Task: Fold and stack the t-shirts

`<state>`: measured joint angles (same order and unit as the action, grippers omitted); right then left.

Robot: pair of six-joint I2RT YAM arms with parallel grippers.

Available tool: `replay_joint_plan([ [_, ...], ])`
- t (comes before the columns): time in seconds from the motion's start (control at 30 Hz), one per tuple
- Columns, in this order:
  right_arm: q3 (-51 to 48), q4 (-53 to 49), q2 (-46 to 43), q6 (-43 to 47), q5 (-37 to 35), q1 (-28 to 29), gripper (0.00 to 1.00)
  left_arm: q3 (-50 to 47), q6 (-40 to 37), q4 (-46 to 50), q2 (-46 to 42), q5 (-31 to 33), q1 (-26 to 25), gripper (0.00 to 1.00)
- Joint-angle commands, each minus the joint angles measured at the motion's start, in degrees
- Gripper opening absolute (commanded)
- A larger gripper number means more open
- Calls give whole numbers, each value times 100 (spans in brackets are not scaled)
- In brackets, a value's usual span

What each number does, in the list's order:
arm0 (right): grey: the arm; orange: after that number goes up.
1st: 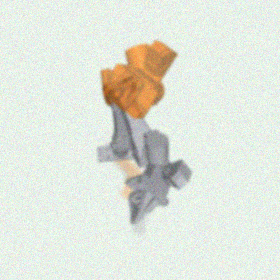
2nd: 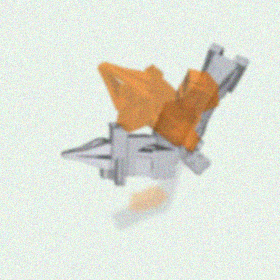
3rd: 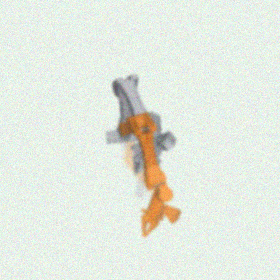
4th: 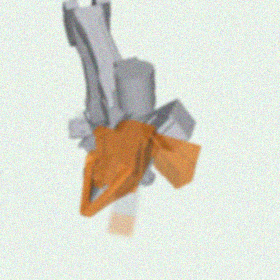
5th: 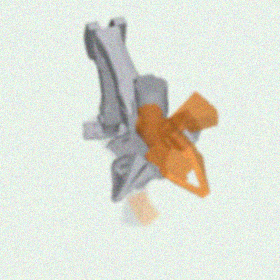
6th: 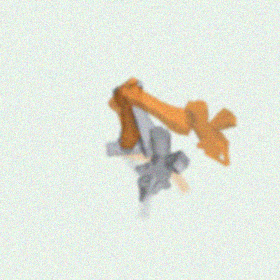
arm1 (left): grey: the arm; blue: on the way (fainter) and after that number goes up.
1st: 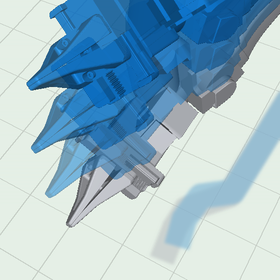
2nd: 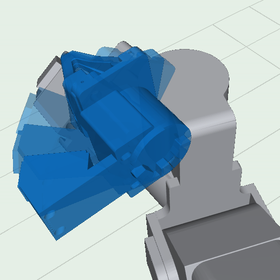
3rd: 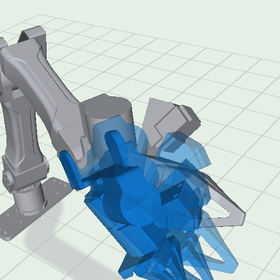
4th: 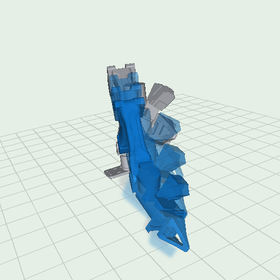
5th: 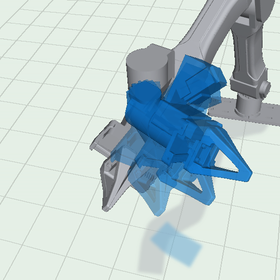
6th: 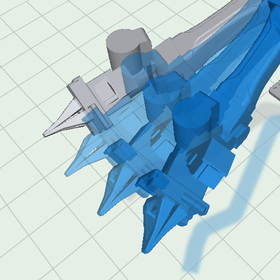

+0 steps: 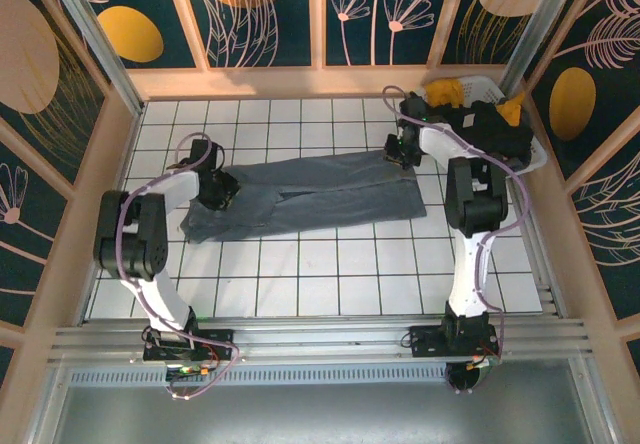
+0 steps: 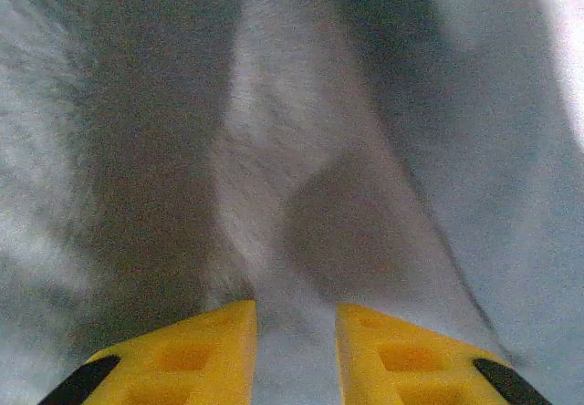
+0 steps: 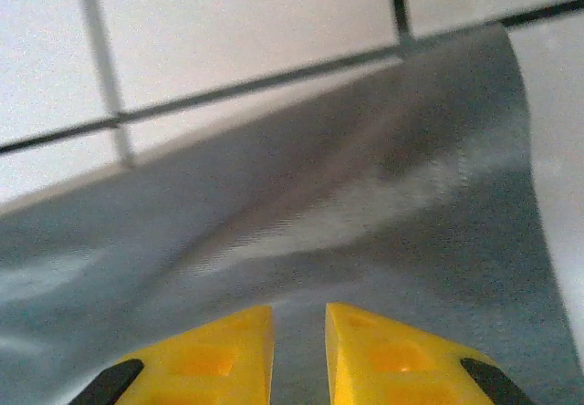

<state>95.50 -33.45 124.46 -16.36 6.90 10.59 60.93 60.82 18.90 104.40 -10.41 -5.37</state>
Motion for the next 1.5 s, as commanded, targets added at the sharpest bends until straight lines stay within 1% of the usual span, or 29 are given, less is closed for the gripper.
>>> replay_joint_plan([
  [0.0, 47, -729, 123, 174, -590, 30, 23, 415, 354, -220, 568, -198, 27, 28],
  [0.1, -450, -786, -80, -23, -688, 66, 23, 1013, 198, -105, 1111, -79, 27, 28],
  [0.2, -1282, -727, -587, -345, -669, 173, 23, 1803, 62, -114, 1677, -88, -6, 30],
  [0.33, -2637, -652, -1557, -979, -498, 598, 23, 3132, -33, -537, 2668, -627, -209, 31],
  [0.43, -3545, -505, -2256, -1619, -49, 1170, 23, 4365, 34, -784, 3566, -949, -485, 31],
  [0.53, -4227, -167, -2820, -2387, 666, 1826, 25, 5719, 336, -1082, 4537, -1382, -799, 31],
  [0.67, -4683, 692, -3044, -3341, 1727, 2624, 28, 7746, 914, -1440, 5822, -1757, -1202, 32],
  [0.77, -4680, 1194, -3086, -3870, 1947, 3007, 32, 8442, 1535, -2114, 6380, -1871, -1346, 34],
  [0.83, -4551, 1226, -3172, -3979, 1823, 3115, 36, 8482, 1791, -2461, 6419, -1844, -1393, 36],
  [0.93, -4338, 864, -3484, -3942, 1432, 3167, 44, 8461, 1754, -2519, 6159, -1812, -1405, 42],
  [0.97, -4311, 696, -3668, -3920, 1258, 3169, 47, 8417, 1690, -2470, 6002, -1803, -1410, 45],
  [1.03, -4348, 385, -4063, -3873, 936, 3164, 50, 8300, 1425, -2227, 5596, -1772, -1407, 51],
  [1.1, -4514, 102, -4527, -3810, 636, 3151, 52, 7987, 1025, -1845, 5070, -1665, -1412, 55],
  [1.17, -4793, -135, -4947, -3696, 421, 3093, 53, 7293, 618, -1568, 4354, -1528, -1454, 55],
  [1.23, -5090, -428, -5237, -3497, 302, 3029, 53, 6350, 152, -1312, 3541, -1424, -1508, 55],
  [1.33, -5382, -774, -5378, -3218, 292, 3032, 54, 4887, -381, -767, 2445, -1350, -1622, 55],
  [1.47, -5681, -823, -5365, -2955, 523, 3062, 55, 2998, -1164, 425, 1141, -1025, -1892, 53],
])
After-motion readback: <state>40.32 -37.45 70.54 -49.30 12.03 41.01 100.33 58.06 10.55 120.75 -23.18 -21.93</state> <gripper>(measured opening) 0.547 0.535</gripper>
